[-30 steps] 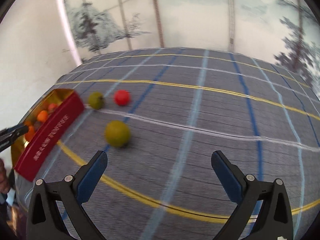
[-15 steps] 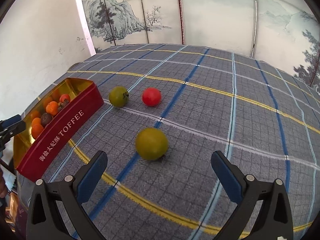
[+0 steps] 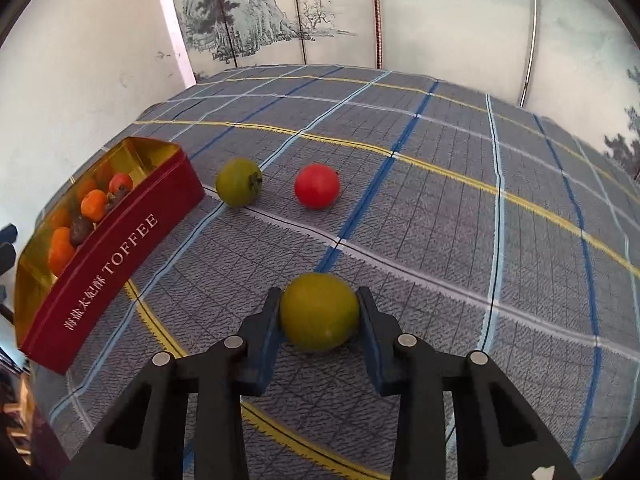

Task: Organize fruits
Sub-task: 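Grasp the yellow-green fruit with the right tool, then lower the yellow-green fruit into the tin and open the right tool, then grasp the green fruit with the left tool while the right tool withdraws, then carry the green fruit into the tin and open the left tool while the right tool reaches the tomato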

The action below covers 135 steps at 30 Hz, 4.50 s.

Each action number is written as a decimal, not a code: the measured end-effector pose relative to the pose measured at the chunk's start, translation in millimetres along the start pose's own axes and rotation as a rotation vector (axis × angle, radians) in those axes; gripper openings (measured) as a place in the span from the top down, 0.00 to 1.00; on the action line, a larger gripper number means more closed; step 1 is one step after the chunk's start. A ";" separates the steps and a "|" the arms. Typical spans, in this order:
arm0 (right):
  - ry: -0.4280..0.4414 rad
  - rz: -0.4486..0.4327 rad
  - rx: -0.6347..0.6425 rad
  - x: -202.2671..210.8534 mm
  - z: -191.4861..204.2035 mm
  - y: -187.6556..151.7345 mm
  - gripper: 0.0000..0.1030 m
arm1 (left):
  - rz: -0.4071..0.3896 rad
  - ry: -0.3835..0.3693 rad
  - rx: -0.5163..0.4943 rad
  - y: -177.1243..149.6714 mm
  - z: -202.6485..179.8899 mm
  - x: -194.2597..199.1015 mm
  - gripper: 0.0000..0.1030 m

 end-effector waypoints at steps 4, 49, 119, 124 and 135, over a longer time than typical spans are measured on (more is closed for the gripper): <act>0.069 -0.077 0.019 20.3 21.3 18.2 0.67 | -0.038 0.041 0.002 2.8 11.3 13.1 0.37; 0.136 -0.163 0.089 18.9 71.7 48.0 0.30 | -0.017 0.123 -0.138 -7.6 -5.2 19.3 0.24; -0.057 -0.037 -0.178 47.5 -76.7 -53.7 0.01 | 0.144 -0.057 -0.287 5.1 -91.1 -13.0 0.65; -0.073 -0.002 -0.172 41.8 -75.9 -54.0 0.01 | 0.127 -0.039 -0.269 4.8 -75.3 -11.6 0.65; -0.093 0.029 -0.157 37.7 -72.2 -53.9 0.01 | 0.152 -0.004 -0.219 0.9 -46.8 -30.3 0.65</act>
Point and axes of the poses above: each gripper's, at about its wrist camera, not at the fingertips, and x roughly against the way its jaws point, z to its left, y to its top, the point moved 2 cm from there along -x, roughly the way its jaws point, and after that the axes turned 14 degrees about x, right-handed, at the moved point
